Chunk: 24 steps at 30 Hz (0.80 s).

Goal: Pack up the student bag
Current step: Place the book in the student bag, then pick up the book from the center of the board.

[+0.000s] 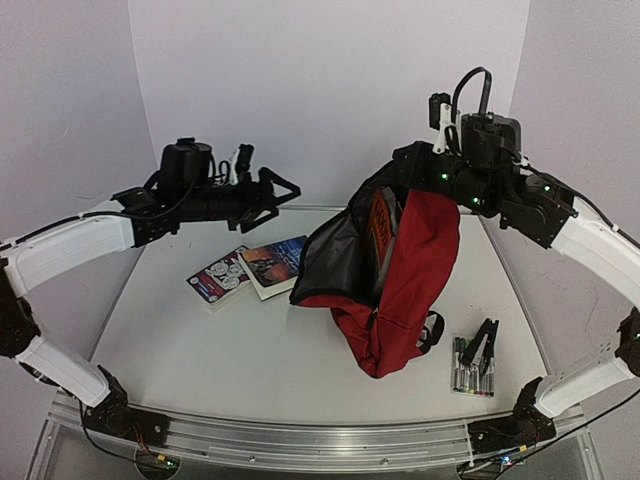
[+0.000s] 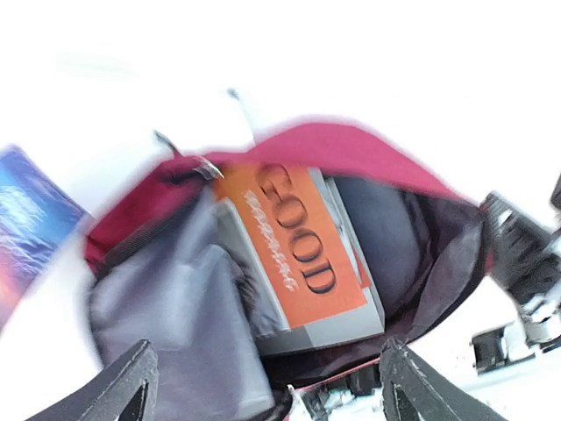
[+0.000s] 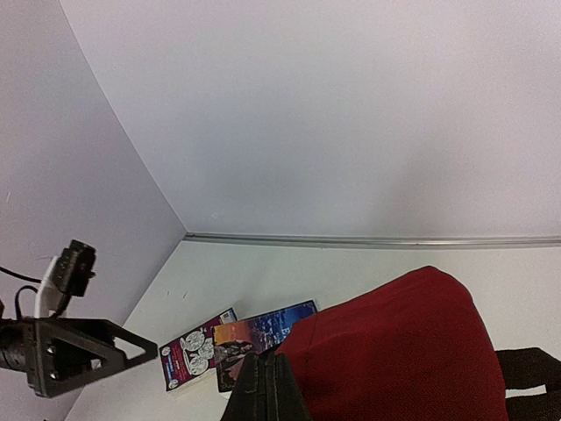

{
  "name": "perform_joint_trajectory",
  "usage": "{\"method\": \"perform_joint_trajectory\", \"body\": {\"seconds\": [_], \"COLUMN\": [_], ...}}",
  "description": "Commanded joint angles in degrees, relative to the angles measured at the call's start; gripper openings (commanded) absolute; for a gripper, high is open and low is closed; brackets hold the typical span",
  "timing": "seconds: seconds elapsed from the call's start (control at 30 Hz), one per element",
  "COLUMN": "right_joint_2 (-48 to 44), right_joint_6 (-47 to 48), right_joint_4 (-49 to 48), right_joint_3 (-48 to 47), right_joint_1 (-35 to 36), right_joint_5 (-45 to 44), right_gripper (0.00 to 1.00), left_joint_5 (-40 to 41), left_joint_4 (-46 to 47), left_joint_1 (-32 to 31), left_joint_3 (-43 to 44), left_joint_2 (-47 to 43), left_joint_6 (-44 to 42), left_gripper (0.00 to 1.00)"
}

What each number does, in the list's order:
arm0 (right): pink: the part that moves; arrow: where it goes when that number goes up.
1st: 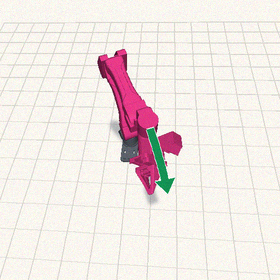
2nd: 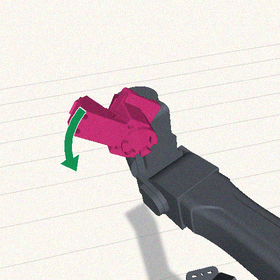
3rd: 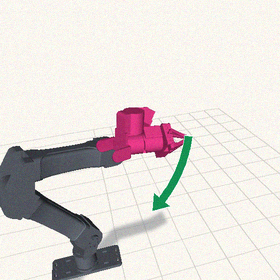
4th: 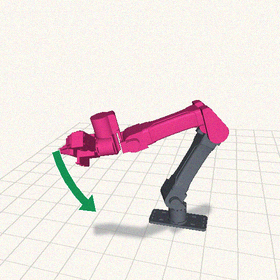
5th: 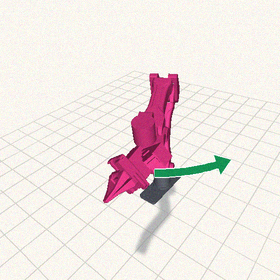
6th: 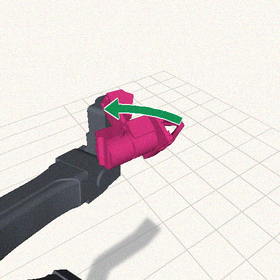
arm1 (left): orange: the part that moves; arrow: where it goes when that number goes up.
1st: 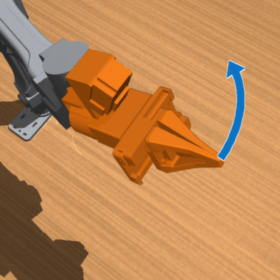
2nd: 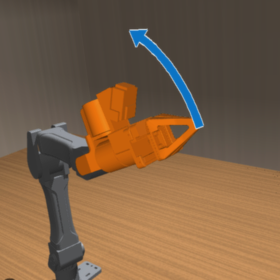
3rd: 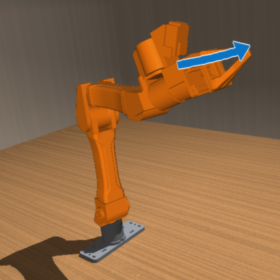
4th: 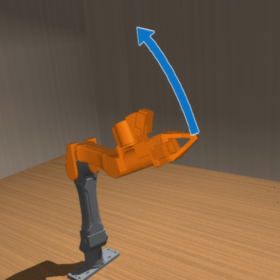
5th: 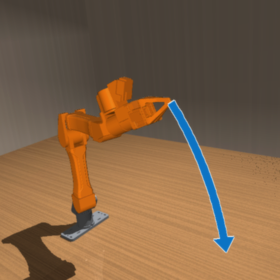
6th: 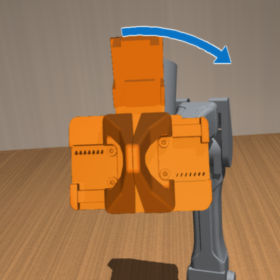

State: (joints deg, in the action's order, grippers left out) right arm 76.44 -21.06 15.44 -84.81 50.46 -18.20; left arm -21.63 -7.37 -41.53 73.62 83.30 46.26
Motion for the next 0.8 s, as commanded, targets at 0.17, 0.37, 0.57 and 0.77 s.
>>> {"method": "perform_joint_trajectory", "body": {"seconds": [0.17,0.37,0.57,0.77], "right_joint_2": [-0.5,-0.3,-0.7,-1.2], "right_joint_6": [-0.1,-0.5,-0.6,-0.1], "right_joint_4": [-2.2,-2.2,-2.3,-2.3], "right_joint_3": [0.4,0.2,0.2,0.4], "right_joint_1": [0.3,0.3,0.3,0.3], "right_joint_5": [-1.5,-0.9,-0.9,-1.1], "right_gripper": [0.00,0.00,0.00,0.00], "left_joint_5": [1.4,-0.4,1.6,2.7], "left_joint_4": [17.8,28.6,34.5,37.9], "left_joint_1": [12.2,13.0,13.5,14.2], "left_joint_3": [-26.7,-30.8,-32.6,-32.4], "left_joint_2": [-5.4,2.3,8.2,13.7], "left_joint_6": [10.6,15.2,17.2,19.8], "left_gripper": [0.92,0.92,0.91,0.91]}}
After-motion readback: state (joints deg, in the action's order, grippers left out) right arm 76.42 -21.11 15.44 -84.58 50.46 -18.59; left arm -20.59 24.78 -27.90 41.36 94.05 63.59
